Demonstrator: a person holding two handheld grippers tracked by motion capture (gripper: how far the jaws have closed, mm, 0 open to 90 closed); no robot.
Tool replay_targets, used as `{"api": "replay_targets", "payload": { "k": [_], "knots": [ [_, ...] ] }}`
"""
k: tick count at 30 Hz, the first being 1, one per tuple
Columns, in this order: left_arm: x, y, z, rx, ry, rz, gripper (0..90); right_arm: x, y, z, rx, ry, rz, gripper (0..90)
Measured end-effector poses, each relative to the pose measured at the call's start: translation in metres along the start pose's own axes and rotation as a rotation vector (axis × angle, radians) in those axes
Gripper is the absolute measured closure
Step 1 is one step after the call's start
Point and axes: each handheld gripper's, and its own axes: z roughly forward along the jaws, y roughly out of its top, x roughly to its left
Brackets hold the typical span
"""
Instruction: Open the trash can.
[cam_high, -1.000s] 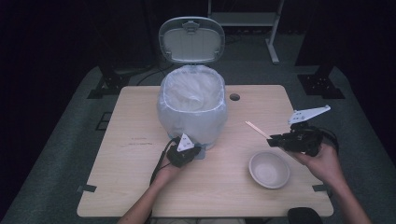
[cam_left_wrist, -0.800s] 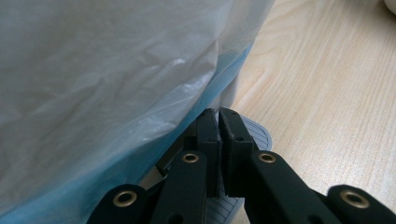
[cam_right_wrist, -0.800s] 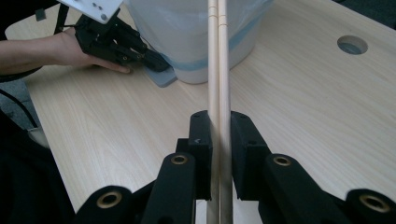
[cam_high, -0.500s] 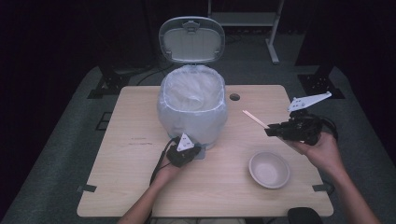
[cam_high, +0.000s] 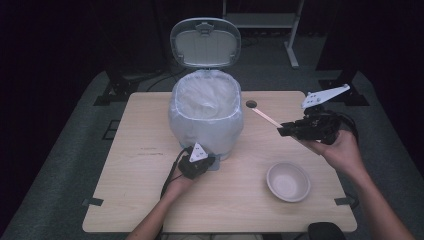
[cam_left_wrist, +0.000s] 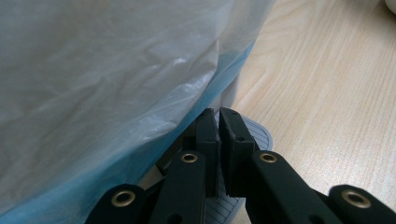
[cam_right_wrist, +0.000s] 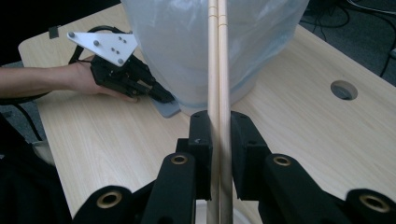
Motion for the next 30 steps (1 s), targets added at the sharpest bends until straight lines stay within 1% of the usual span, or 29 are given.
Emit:
{"api": "replay_targets", "payload": {
  "k": [2,3,5,7,8,10,11,12,21,24,26,27,30],
  "knots": [
    [0.000,0.000,0.000,0.000,0.000,0.000,87.1,0.001,0.005,0.000,0.001,0.002,-0.010,79.2],
    [0.000,0.000,0.000,0.001,0.000,-0.001,87.1,0.002,0.011,0.000,0.000,0.007,-0.015,79.2],
    [0.000,0.000,0.000,0.000,0.000,-0.001,87.1,0.002,0.013,0.000,0.001,0.007,-0.017,79.2],
    [0.000,0.000,0.000,-0.001,0.002,-0.002,87.0,0.003,0.019,-0.001,0.003,0.006,-0.023,79.2],
    [0.000,0.000,0.000,-0.003,0.002,-0.003,86.6,0.004,0.025,-0.002,-0.004,0.007,-0.026,79.2],
    [0.000,0.000,0.000,-0.002,0.002,-0.003,86.6,0.005,0.026,-0.002,-0.005,0.005,-0.030,79.2],
    [0.000,0.000,0.000,-0.003,0.002,-0.003,86.4,0.004,0.031,-0.002,-0.005,0.007,-0.034,79.2],
    [0.000,0.000,0.000,-0.003,0.004,-0.004,86.4,0.004,0.031,-0.002,-0.005,0.007,-0.034,79.2],
    [0.000,0.000,0.000,-0.004,0.002,-0.008,86.4,0.002,0.051,-0.001,0.003,0.011,-0.036,79.2],
    [0.000,0.000,0.000,-0.004,0.003,-0.008,86.3,0.003,0.061,0.001,0.006,0.006,-0.042,79.2],
    [0.001,0.000,0.000,-0.004,0.003,-0.009,86.3,0.003,0.063,0.001,0.007,0.004,-0.044,79.2],
    [0.001,0.000,0.000,-0.004,0.003,-0.009,86.3,0.005,0.069,0.003,0.009,0.000,-0.055,79.2],
    [0.001,0.000,0.000,-0.004,0.002,-0.010,86.3,0.005,0.074,0.004,0.010,0.005,-0.057,79.2]
  ]
}}
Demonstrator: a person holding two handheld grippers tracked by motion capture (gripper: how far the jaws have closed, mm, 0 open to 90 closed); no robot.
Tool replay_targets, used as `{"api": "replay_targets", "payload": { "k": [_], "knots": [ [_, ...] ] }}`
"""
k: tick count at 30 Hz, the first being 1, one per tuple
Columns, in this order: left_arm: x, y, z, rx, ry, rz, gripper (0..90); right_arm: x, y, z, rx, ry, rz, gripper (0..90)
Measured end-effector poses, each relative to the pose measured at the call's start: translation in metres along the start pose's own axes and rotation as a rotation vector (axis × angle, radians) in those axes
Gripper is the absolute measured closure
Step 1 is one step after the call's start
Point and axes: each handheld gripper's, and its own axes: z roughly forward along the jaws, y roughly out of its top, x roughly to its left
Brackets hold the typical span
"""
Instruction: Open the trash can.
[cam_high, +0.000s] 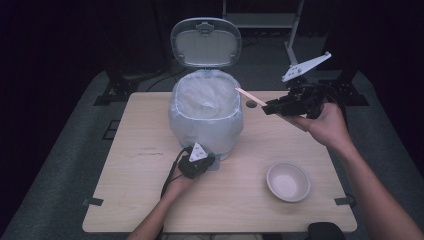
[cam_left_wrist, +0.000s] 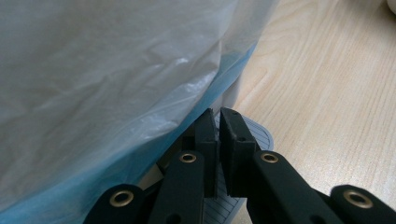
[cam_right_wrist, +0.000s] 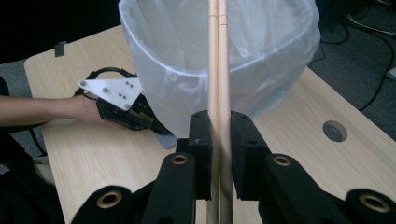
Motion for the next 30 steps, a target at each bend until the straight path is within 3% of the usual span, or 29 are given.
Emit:
{"api": "replay_targets", "payload": {
  "k": [13,30],
  "knots": [
    [0.000,0.000,0.000,0.000,0.000,0.000,86.4,0.010,0.037,0.008,0.019,0.001,-0.060,79.2],
    [0.000,0.000,0.000,0.003,0.002,0.000,86.3,0.016,0.068,0.027,0.050,0.009,-0.085,79.2]
  ]
}}
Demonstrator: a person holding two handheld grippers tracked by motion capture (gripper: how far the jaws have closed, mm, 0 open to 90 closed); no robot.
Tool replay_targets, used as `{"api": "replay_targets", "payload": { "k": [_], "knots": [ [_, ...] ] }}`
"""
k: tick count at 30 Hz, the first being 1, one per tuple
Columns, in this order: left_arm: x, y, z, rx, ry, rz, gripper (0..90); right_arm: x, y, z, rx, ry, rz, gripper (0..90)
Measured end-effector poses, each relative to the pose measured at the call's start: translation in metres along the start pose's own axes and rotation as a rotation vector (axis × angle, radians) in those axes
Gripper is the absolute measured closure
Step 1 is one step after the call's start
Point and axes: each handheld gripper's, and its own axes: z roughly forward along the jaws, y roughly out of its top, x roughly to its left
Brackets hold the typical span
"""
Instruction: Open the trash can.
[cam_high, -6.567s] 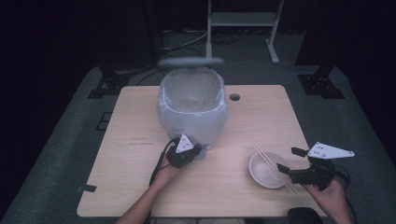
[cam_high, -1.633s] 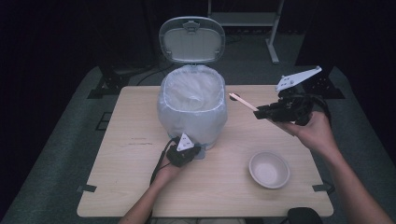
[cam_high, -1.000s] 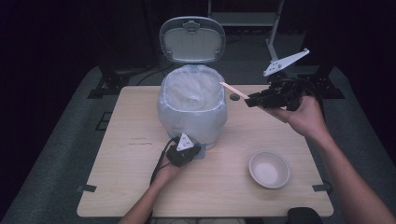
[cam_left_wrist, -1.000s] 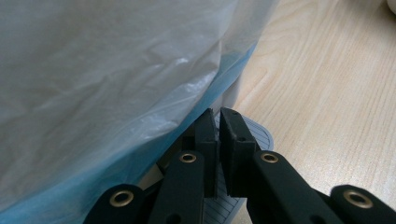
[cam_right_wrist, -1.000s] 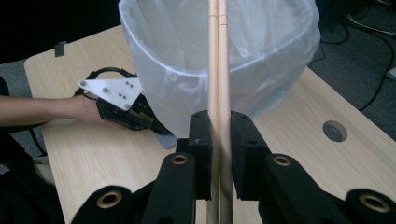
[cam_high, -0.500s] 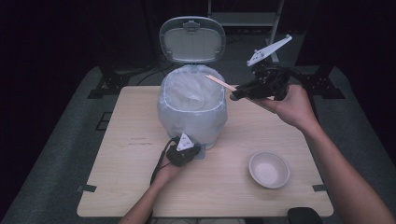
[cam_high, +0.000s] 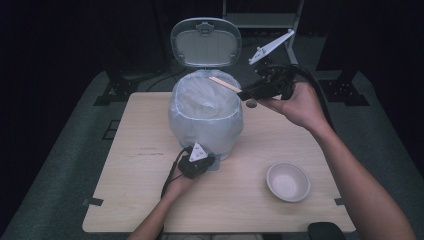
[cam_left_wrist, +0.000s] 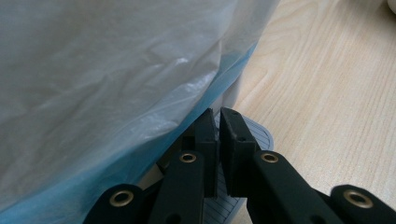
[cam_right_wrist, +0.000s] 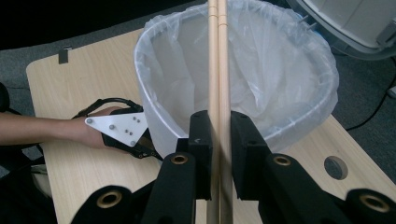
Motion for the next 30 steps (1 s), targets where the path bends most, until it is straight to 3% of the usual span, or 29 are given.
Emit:
{"api": "replay_targets", "payload": {
  "k": [11,30],
  "knots": [
    [-0.001,0.000,0.000,-0.001,0.003,-0.002,86.3,0.001,0.019,0.016,0.027,0.007,-0.022,79.2],
    [0.000,0.000,0.000,-0.001,0.002,-0.002,86.3,0.001,0.043,0.045,0.062,0.016,-0.018,79.2]
  ]
}}
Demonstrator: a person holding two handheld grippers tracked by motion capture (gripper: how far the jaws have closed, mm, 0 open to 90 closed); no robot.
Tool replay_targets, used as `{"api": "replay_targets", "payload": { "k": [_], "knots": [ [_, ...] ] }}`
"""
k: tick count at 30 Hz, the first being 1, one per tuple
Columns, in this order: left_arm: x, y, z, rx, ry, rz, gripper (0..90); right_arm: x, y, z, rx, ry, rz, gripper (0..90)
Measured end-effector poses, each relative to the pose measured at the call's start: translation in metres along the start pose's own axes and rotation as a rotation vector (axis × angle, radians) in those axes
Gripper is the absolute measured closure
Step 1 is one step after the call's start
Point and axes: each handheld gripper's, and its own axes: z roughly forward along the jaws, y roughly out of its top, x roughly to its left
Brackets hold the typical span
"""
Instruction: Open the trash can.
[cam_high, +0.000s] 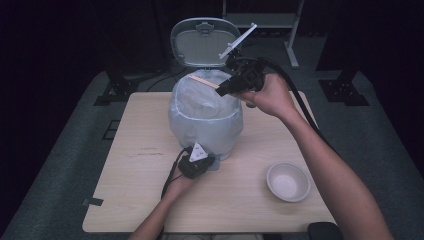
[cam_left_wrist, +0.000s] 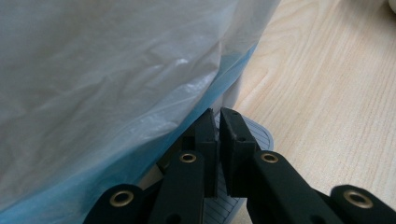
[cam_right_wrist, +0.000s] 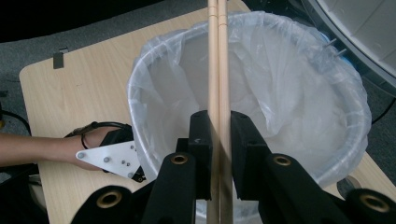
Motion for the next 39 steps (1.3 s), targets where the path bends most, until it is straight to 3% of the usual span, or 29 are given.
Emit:
{"api": "replay_targets", "payload": {
  "k": [25,33,39],
  "knots": [
    [0.000,0.000,0.000,0.000,0.002,-0.002,86.3,-0.009,0.019,0.036,0.080,-0.030,0.053,79.2],
    [0.000,0.000,0.000,0.001,0.001,-0.002,86.4,-0.009,0.024,0.045,0.080,-0.026,0.079,79.1],
    [0.000,0.000,0.000,0.001,0.000,-0.002,86.4,-0.015,0.024,0.047,0.059,0.000,0.104,65.3]
  ]
}}
